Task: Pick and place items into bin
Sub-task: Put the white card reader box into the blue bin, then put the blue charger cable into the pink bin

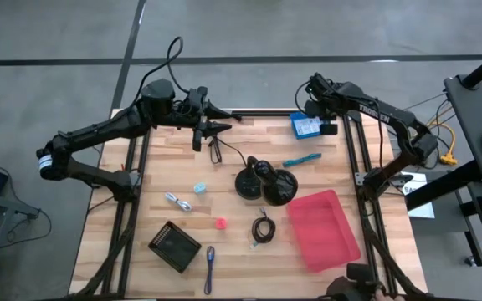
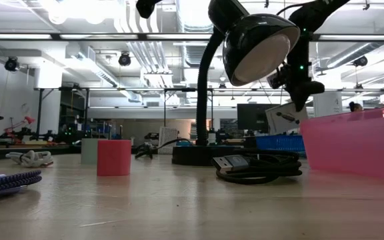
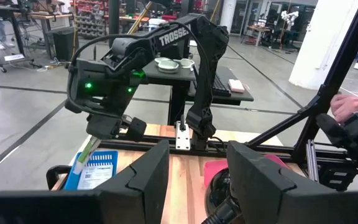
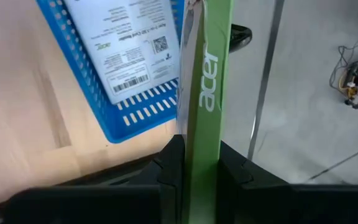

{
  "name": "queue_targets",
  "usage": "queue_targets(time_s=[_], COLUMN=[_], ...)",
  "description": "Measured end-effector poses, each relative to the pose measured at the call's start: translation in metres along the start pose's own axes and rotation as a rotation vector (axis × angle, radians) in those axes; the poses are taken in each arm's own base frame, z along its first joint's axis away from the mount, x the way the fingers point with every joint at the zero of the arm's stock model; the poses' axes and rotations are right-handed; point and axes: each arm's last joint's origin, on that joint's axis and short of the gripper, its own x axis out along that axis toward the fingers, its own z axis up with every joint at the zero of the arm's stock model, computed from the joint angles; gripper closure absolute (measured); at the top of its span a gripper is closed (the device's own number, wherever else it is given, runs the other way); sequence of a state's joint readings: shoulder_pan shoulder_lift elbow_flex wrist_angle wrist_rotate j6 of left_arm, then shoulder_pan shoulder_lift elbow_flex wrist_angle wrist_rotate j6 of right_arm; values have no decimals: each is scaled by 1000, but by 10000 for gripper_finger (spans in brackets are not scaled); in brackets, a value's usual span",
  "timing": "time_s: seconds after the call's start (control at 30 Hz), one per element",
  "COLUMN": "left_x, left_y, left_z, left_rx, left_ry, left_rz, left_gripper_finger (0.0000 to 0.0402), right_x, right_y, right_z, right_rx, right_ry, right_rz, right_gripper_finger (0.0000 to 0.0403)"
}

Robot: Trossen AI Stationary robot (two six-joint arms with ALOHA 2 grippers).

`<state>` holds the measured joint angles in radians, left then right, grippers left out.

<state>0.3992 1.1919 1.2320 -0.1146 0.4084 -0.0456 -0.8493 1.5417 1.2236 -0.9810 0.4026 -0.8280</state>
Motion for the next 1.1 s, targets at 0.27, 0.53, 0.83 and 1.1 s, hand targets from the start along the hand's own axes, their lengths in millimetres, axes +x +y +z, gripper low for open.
queue_targets(time_s=[0.27,0.53,0.83,1.1], left_x=[0,0,0,0], left_y=[0,0,0,0], left_z=[0,0,0,0], left_rx=[0,0,0,0], left_ry=[0,0,0,0], left_rz=[0,0,0,0], left_gripper_finger=[255,255,255,255], right_x=[-1,-1,-1,-2], right_y=[3,3,-1,-1], right_z=[3,4,8,8], right_rx=[-16,-4,44,44], right_ry=[-21,-62,-97,-97], right_rz=[13,43,6,6], right_gripper_finger=[365,364,321,295])
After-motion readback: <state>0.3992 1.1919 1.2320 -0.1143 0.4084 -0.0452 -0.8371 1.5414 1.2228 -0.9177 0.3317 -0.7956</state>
